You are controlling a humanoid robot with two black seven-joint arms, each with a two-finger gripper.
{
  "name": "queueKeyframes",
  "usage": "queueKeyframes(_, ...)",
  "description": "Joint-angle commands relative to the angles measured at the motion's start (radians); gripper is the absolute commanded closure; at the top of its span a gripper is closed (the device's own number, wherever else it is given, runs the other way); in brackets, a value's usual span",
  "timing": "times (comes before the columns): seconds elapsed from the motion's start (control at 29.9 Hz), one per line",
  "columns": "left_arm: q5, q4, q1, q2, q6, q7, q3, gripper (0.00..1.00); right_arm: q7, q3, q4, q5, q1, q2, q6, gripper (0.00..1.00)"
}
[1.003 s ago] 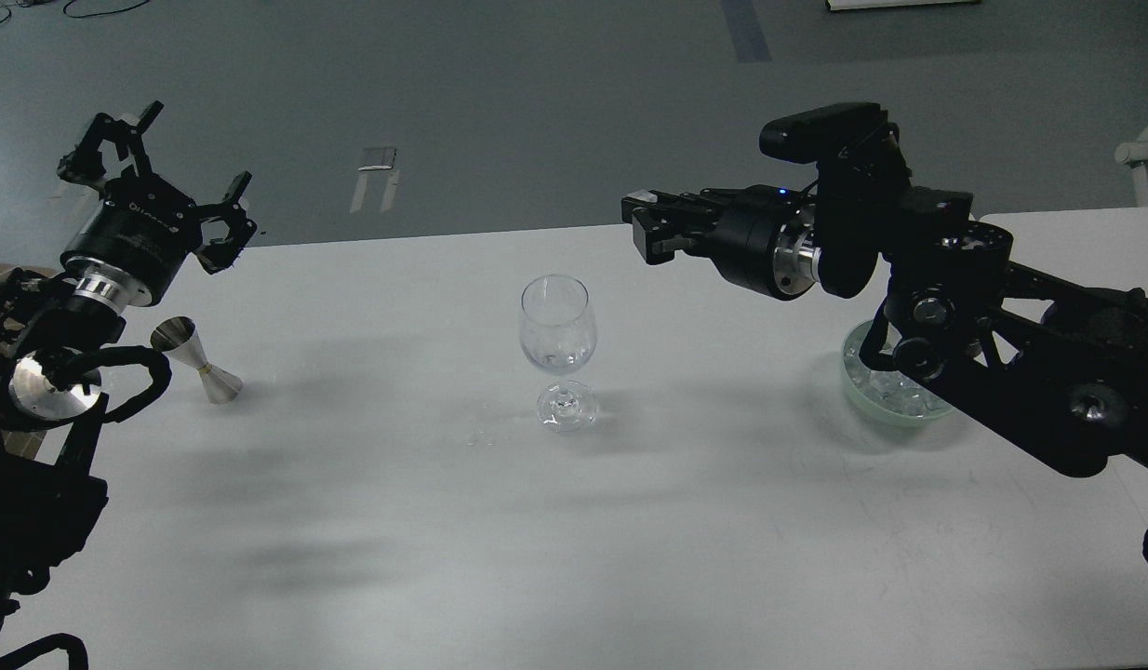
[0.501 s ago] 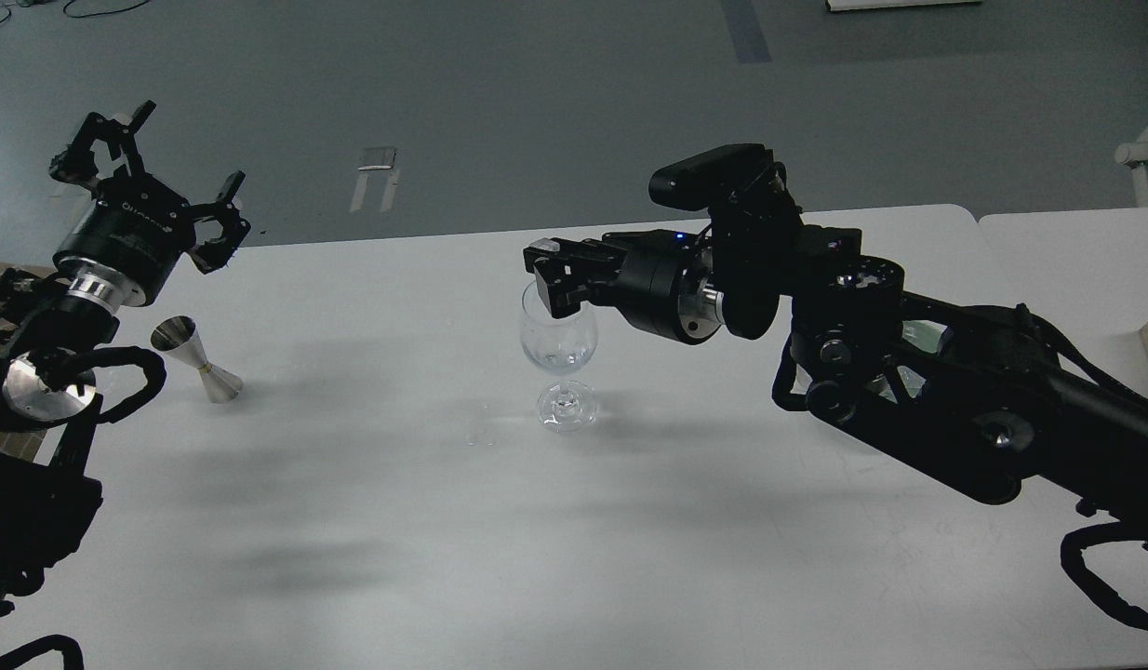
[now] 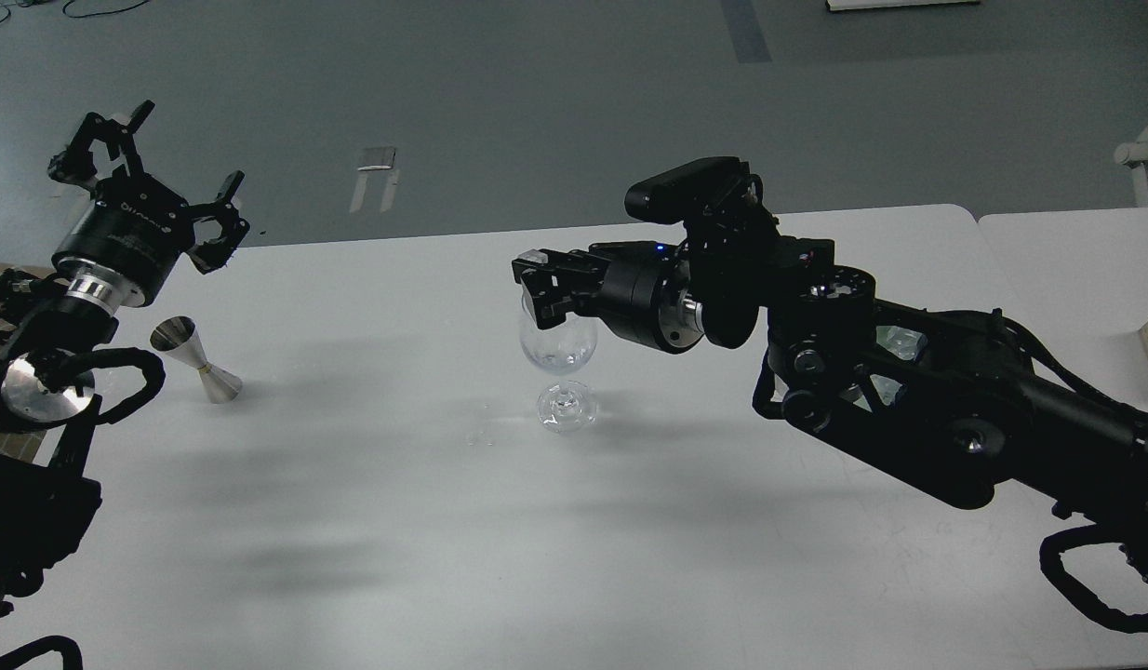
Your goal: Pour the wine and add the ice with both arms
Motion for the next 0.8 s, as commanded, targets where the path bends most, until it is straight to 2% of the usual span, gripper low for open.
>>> queueKeyframes(0.0,0.0,0.0,0.0,0.002,0.0,0.0,0.0,0.02,0.0,0.0,0.007,0.001,-0.002,-0.003,0.001,0.74)
queueKeyframes(0.33,0.0,0.0,0.002,0.0,0.001,0.0,0.002,0.02,0.0,0.0,0.004,0.001,0.003,-0.032,0.0,0.7)
queueKeyframes(0.47,0.0,0.0,0.002,-0.001,0.003,0.0,0.002,0.02,0.0,0.0,0.005,0.001,0.0,-0.032,0.0,0.63)
queueKeyframes(0.7,0.0,0.0,0.002,0.002,0.003,0.0,0.002,0.02,0.0,0.0,0.007,0.003,-0.002,-0.032,0.0,0.63)
queueKeyframes(0.77,0.0,0.0,0.002,0.0,0.004,0.0,0.0,0.02,0.0,0.006,0.008,0.003,-0.002,-0.032,0.0,0.58)
